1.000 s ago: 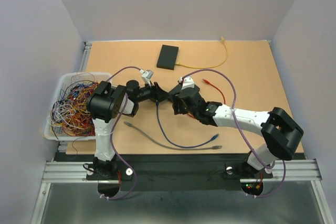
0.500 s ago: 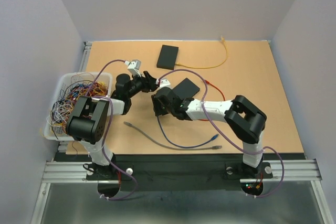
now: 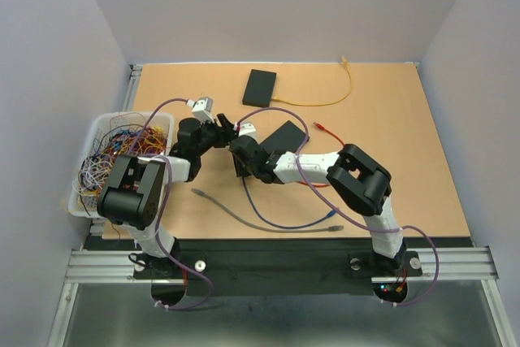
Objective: Insert the plug into the switch port
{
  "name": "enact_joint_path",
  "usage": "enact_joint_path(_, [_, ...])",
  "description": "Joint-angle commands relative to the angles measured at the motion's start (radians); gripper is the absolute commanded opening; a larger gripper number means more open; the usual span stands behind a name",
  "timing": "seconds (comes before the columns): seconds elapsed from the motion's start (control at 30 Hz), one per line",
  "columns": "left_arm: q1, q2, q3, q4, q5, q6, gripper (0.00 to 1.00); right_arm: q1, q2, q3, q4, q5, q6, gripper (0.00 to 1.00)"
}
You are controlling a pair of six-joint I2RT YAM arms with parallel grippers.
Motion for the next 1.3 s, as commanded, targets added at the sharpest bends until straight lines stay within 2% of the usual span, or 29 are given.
enact_joint_path(0.0, [0.000, -0.057, -0.015, 0.008, -0.002, 0.018, 0.68, -0.001, 0.047, 0.048, -0.018, 0.047, 0.029, 0.37])
enact_joint_path(0.23, [0.000, -0.077, -0.021, -0.018, -0.008, 0.006, 0.68, -0.001, 0.078, 0.043, -0.016, 0.070, 0.042, 0.18])
enact_joint_path(0.27, [0.001, -0.083, -0.020, -0.026, -0.011, 0.006, 0.68, -0.001, 0.068, 0.040, -0.015, 0.071, 0.038, 0.11])
enact_joint_path(0.37, [0.000, -0.141, -0.023, -0.070, -0.028, 0.007, 0.68, 0.000, -0.022, -0.027, 0.019, 0.058, 0.019, 0.04])
enact_joint_path(0.5, [0.001, -0.233, -0.015, -0.197, -0.074, 0.042, 0.68, 0.002, -0.243, -0.223, 0.189, -0.042, -0.052, 0.01])
enact_joint_path(0.53, [0.000, -0.252, -0.011, -0.220, -0.081, 0.050, 0.68, 0.002, -0.299, -0.307, 0.209, -0.110, -0.087, 0.01])
enact_joint_path(0.63, [0.001, -0.335, -0.008, -0.308, -0.109, 0.078, 0.68, 0.003, -0.501, -0.421, 0.255, -0.206, -0.118, 0.01])
enact_joint_path(0.7, [0.000, -0.399, -0.005, -0.348, -0.121, 0.090, 0.68, 0.003, -0.608, -0.530, 0.272, -0.324, -0.130, 0.01])
enact_joint_path(0.73, [0.001, -0.422, -0.006, -0.378, -0.129, 0.102, 0.68, 0.003, -0.709, -0.611, 0.307, -0.429, -0.136, 0.01])
enact_joint_path(0.87, [-0.010, -0.520, -0.052, -0.360, -0.166, 0.078, 0.68, 0.002, -0.949, -0.749, 0.395, -0.658, -0.141, 0.02])
enact_joint_path(0.93, [-0.010, -0.556, -0.073, -0.336, -0.173, 0.073, 0.68, 0.003, -1.044, -0.780, 0.395, -0.715, -0.147, 0.02])
enact_joint_path(1.13, [-0.011, -0.603, -0.119, -0.279, -0.193, 0.079, 0.68, 0.003, -1.158, -0.812, 0.317, -0.847, -0.193, 0.00])
enact_joint_path(1.23, [-0.011, -0.608, -0.136, -0.239, -0.193, 0.081, 0.68, 0.003, -1.180, -0.822, 0.297, -0.834, -0.204, 0.00])
enact_joint_path(1.27, [-0.011, -0.605, -0.143, -0.231, -0.198, 0.079, 0.68, 0.003, -1.183, -0.823, 0.289, -0.776, -0.205, 0.01])
